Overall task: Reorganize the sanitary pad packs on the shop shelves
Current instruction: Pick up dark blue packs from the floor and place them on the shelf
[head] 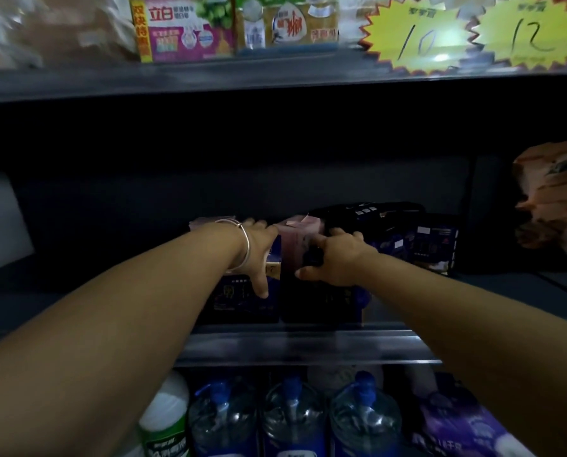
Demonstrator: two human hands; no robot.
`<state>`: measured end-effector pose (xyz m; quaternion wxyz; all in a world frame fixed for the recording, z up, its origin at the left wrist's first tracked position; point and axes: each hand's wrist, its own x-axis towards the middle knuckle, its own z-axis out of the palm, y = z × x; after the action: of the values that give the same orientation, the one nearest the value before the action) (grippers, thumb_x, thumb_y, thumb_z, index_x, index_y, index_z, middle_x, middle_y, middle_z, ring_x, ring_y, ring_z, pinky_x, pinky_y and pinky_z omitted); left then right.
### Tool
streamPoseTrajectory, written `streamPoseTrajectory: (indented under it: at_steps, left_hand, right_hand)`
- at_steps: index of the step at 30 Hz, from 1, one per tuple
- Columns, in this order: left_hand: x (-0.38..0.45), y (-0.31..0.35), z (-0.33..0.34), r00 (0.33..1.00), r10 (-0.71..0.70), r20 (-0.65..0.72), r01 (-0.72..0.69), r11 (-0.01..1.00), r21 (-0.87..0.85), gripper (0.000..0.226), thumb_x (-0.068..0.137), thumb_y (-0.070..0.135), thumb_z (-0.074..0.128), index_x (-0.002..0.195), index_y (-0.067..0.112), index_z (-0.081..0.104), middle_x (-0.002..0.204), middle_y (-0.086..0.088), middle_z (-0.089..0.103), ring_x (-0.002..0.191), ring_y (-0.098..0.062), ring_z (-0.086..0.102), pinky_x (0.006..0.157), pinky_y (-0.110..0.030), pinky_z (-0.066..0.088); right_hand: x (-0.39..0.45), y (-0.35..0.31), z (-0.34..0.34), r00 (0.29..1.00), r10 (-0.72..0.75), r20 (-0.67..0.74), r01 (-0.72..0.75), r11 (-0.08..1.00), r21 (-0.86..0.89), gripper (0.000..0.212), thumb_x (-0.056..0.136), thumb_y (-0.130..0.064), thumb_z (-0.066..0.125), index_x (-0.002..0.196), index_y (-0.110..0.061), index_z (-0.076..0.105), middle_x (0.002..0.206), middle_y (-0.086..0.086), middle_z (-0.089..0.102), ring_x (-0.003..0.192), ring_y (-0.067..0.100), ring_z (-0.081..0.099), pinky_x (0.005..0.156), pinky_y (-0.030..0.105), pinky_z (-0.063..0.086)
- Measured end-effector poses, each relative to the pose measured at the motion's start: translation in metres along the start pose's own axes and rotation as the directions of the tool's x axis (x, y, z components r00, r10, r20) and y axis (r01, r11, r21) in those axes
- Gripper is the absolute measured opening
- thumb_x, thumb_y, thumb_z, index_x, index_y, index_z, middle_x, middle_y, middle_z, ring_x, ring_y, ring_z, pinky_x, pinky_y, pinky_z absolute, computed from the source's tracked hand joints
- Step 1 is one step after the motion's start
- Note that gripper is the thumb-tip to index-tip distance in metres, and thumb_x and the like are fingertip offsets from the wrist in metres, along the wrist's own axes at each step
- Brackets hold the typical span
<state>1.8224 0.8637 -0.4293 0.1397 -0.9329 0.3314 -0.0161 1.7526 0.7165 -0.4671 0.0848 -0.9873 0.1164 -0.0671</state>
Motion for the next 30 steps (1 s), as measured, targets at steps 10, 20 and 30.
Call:
streamPoseTrajectory:
  at_steps: [10, 20, 30]
  left_hand:
    - [-0.024, 0.012, -0.005, 0.955, 0.011, -0.295, -0.046, 0.993, -0.111, 0.081, 0.056, 0.04, 0.08, 0.122, 0.02, 0.036, 0.111, 0.002, 0.033, 0.099, -0.014, 0.029, 0.09, -0.034, 0.033]
    - [-0.07, 0.064, -0.041, 0.917, 0.002, -0.399, -0.16, 0.918, -0.363, 0.095, 0.055, 0.041, 0.084, 0.129, 0.02, 0.03, 0.117, -0.005, 0.042, 0.106, -0.028, 0.045, 0.093, -0.04, 0.043]
    - [-0.124, 0.201, -0.018, 0.924, 0.167, -0.344, -0.312, 0.849, -0.426, 0.108, 0.056, 0.048, 0.083, 0.141, 0.026, 0.02, 0.132, -0.012, 0.035, 0.119, -0.035, 0.039, 0.102, -0.045, 0.038]
  right_hand:
    - [-0.03, -0.003, -0.008, 0.946, -0.02, -0.322, 0.033, 0.999, 0.035, 0.055, 0.082, -0.048, 0.057, 0.129, -0.029, 0.038, 0.136, 0.005, 0.031, 0.126, 0.031, 0.026, 0.088, 0.053, 0.037]
    - [-0.12, 0.063, -0.056, 0.877, 0.078, -0.474, 0.017, 0.981, 0.192, 0.035, 0.083, -0.04, 0.054, 0.114, -0.026, 0.046, 0.128, 0.003, 0.039, 0.12, 0.028, 0.033, 0.095, 0.051, 0.039]
    - [-0.258, 0.143, -0.028, 0.919, 0.268, -0.29, -0.235, 0.962, 0.141, 0.047, 0.076, -0.054, 0.046, 0.116, -0.03, 0.053, 0.132, 0.006, 0.044, 0.12, 0.031, 0.036, 0.1, 0.053, 0.037]
